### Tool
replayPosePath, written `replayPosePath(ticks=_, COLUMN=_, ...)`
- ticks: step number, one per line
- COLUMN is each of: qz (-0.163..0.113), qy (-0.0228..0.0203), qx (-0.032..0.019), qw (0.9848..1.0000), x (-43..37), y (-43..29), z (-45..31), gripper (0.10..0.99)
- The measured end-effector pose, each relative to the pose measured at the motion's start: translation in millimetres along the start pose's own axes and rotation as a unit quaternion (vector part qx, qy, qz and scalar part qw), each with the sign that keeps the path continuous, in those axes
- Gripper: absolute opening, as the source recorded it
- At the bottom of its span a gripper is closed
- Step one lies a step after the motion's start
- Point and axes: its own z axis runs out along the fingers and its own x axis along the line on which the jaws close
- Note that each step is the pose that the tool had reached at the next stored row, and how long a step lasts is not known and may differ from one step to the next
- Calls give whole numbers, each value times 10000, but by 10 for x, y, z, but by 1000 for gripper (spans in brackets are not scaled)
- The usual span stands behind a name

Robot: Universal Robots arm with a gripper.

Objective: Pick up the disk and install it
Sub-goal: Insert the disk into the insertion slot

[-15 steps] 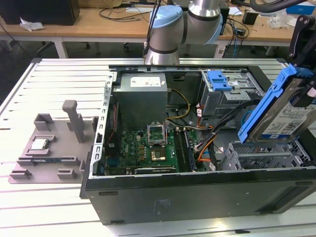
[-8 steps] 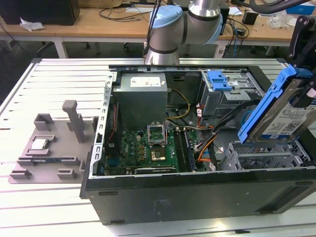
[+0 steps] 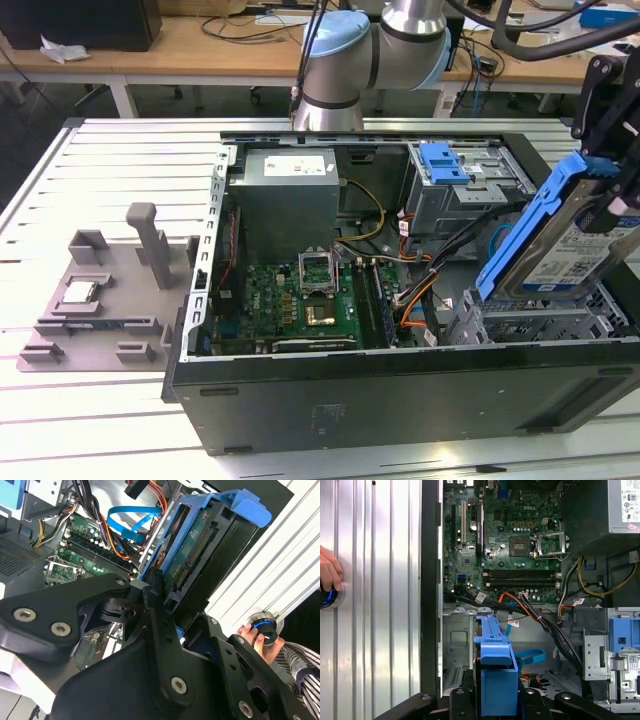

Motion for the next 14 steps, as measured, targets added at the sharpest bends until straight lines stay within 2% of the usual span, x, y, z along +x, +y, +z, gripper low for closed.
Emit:
replayPosePath(ticks=8, qz=0, qy=1, qx=0, qw=10000, x=4, y=-3, z=81, gripper=365)
replayPosePath(ticks=13, qz=0, qy=0, qx=0, qw=10000, x=5, y=-5, z=174, gripper=365)
replayPosePath(ticks=14, qz=0, qy=0, qx=0, qw=10000, x=6, y=-7, z=214, gripper=365)
